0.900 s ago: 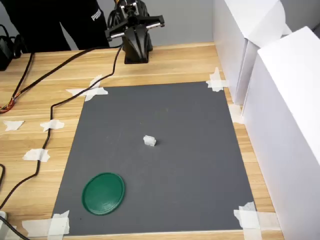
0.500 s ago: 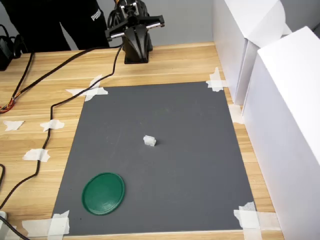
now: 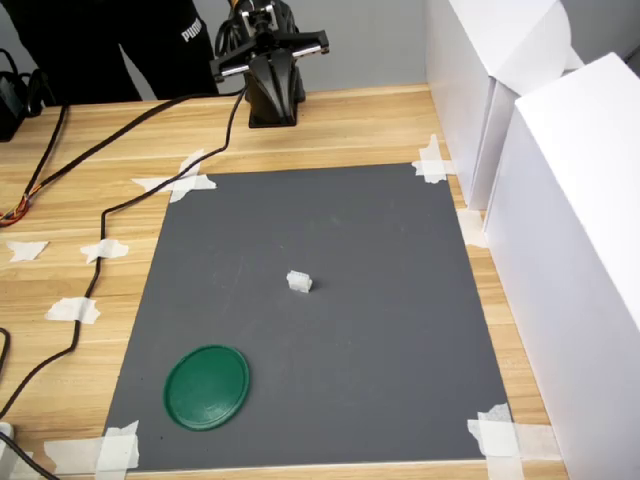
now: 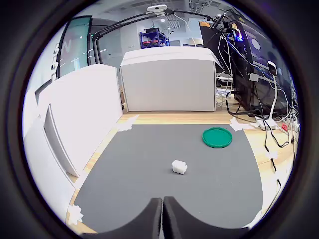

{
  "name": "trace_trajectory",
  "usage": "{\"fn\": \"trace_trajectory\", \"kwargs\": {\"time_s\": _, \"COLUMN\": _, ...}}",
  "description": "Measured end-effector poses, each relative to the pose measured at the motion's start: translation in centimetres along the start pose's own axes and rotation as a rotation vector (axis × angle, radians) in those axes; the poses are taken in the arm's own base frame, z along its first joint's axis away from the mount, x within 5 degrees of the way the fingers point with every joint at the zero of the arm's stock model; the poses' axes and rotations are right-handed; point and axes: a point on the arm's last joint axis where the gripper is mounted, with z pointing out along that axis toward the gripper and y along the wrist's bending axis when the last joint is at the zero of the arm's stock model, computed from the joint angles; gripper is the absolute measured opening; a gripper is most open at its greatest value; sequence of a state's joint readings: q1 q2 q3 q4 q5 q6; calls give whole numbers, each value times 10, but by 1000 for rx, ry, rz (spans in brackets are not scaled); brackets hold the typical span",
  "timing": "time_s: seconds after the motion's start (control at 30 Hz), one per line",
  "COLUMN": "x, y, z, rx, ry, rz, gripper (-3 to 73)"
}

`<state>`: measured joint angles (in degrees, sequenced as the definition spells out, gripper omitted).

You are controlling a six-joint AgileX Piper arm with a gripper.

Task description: Grasp a white terminal and put it on the green lid.

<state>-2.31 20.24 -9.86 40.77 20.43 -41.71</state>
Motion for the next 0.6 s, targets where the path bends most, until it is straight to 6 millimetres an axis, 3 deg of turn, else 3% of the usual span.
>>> {"fn": "trace_trajectory", "kwargs": {"time_s": 0.27, "x": -7, "y": 3, "z": -2, "rx": -38, "ry": 42, "rz": -44, "gripper": -16}}
{"fn": "trace_trajectory", "kwargs": {"time_s": 0.6, "x": -57, "y": 12, "z": -5, "rx": -182, "ry": 208, "rz": -144, "gripper": -16}}
